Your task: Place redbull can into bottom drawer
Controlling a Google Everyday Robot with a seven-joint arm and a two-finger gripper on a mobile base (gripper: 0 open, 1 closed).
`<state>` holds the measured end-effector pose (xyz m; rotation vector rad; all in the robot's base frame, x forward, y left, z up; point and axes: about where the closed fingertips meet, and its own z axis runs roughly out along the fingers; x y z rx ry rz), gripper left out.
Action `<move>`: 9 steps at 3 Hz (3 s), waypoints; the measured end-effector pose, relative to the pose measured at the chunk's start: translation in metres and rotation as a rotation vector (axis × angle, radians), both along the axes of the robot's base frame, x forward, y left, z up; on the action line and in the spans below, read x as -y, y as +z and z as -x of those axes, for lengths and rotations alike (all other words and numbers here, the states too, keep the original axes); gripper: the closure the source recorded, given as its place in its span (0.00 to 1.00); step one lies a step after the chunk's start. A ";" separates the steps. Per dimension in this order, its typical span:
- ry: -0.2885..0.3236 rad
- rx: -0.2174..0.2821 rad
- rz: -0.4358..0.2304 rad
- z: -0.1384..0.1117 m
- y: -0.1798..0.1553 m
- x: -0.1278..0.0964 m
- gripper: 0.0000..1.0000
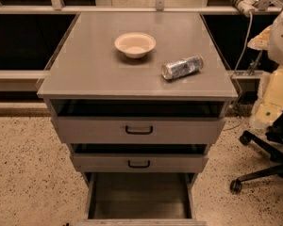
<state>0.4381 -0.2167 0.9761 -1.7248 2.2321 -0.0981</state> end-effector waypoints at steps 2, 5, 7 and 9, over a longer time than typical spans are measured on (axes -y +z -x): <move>0.039 0.018 -0.016 -0.011 0.002 -0.002 0.00; 0.318 0.040 -0.212 -0.164 -0.003 -0.056 0.00; 0.264 0.123 -0.222 -0.196 0.006 -0.042 0.00; 0.278 0.016 -0.299 -0.240 -0.069 -0.044 0.00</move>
Offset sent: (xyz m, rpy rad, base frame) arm 0.0264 0.0020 0.0003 0.0389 -0.0220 0.0963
